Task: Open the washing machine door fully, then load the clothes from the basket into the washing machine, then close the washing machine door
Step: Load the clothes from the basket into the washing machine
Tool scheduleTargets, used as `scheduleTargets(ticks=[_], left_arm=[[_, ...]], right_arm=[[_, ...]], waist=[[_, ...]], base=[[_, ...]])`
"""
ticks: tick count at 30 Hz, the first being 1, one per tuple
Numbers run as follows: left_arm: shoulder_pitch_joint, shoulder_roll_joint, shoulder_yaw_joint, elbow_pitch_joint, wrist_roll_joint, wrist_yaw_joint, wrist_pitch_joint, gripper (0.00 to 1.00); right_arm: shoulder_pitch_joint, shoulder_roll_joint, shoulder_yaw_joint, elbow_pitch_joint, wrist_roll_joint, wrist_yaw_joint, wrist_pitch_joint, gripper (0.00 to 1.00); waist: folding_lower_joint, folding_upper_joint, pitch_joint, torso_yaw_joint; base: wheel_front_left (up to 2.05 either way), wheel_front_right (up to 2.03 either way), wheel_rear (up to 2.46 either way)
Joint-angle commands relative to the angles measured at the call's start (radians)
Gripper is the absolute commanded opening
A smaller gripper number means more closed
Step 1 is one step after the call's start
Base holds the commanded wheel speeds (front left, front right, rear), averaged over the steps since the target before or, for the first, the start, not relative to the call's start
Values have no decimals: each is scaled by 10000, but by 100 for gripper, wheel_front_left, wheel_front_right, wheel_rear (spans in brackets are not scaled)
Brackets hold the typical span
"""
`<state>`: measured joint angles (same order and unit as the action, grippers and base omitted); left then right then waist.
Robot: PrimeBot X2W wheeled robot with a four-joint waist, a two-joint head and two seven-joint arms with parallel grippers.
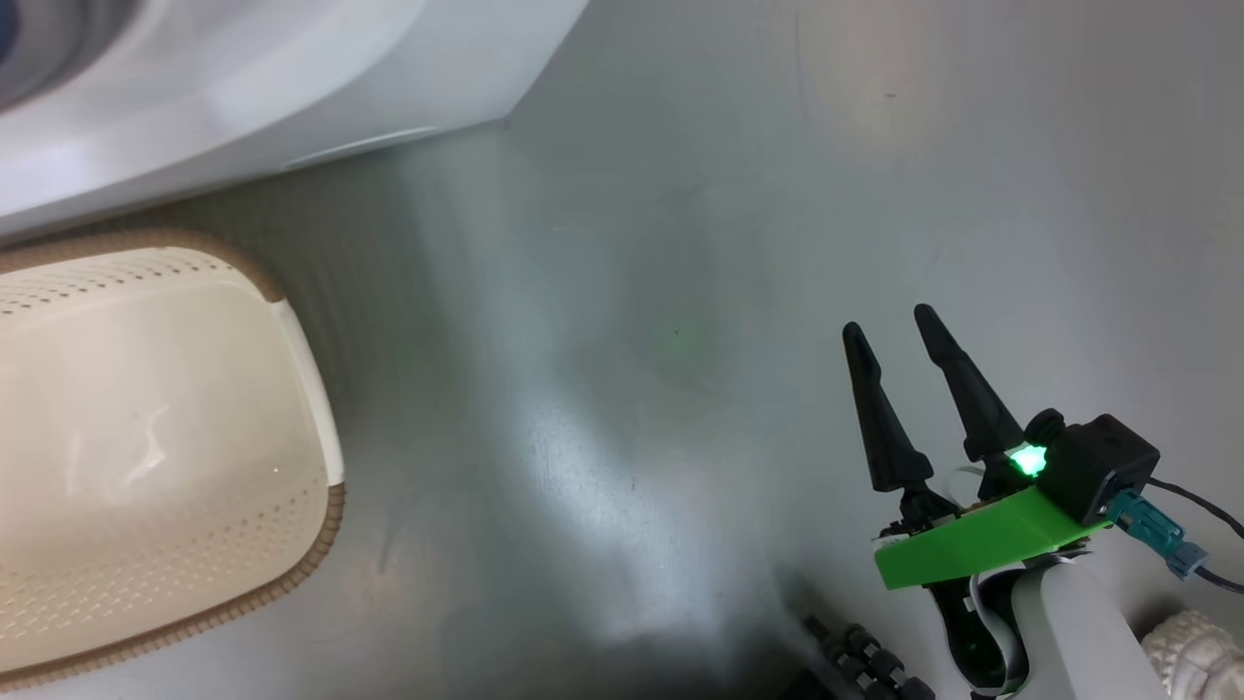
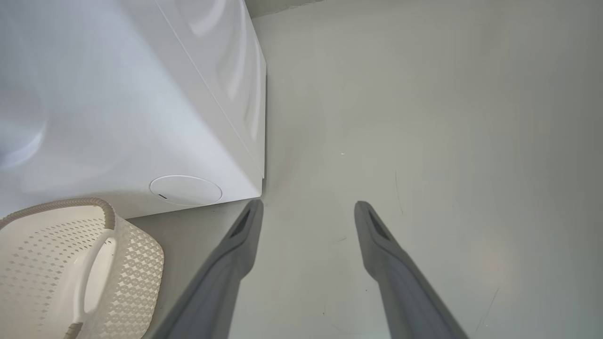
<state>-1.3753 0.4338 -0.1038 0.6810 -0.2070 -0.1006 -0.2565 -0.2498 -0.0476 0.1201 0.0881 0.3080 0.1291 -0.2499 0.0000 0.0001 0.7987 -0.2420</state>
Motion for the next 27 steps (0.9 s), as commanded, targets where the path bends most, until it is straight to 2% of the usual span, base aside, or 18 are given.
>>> scheduleTargets(ticks=[1,6,9,10,11,12,18,27], left_arm=[[-51,581,205,-580,192,83,-50,0],[283,509,684,-2368,697,206,-51,0],[785,332,983,-2657,769,251,-51,0],[907,276,1092,-2578,768,279,-52,14],[995,230,1177,-2465,778,298,-52,88],[1080,169,1222,-2255,766,290,-52,100],[1091,-93,1432,-1348,703,167,-52,100],[1486,-676,1641,-727,545,1,-52,100]], right_arm=[[115,-26,250,-146,49,16,-119,100],[35,-26,250,-128,119,16,-119,100],[30,-26,252,-90,135,16,-119,100],[27,-26,258,-70,138,16,-119,100],[20,-26,279,-51,135,16,-119,100],[18,-26,283,-31,124,16,-119,100],[-43,-26,269,41,44,16,-119,100],[-77,-26,94,175,2,16,-119,100]], waist=[[0,-1,91,-87],[0,-1,204,-158],[0,-1,158,-133],[0,-1,124,-116],[0,-1,96,-102],[0,-1,60,-72],[0,-1,-127,125],[0,-1,-695,473]], base=[[0,0,0],[0,0,0],[0,0,0],[0,0,0],[0,0,0],[0,0,0],[0,0,0],[0,0,0]])
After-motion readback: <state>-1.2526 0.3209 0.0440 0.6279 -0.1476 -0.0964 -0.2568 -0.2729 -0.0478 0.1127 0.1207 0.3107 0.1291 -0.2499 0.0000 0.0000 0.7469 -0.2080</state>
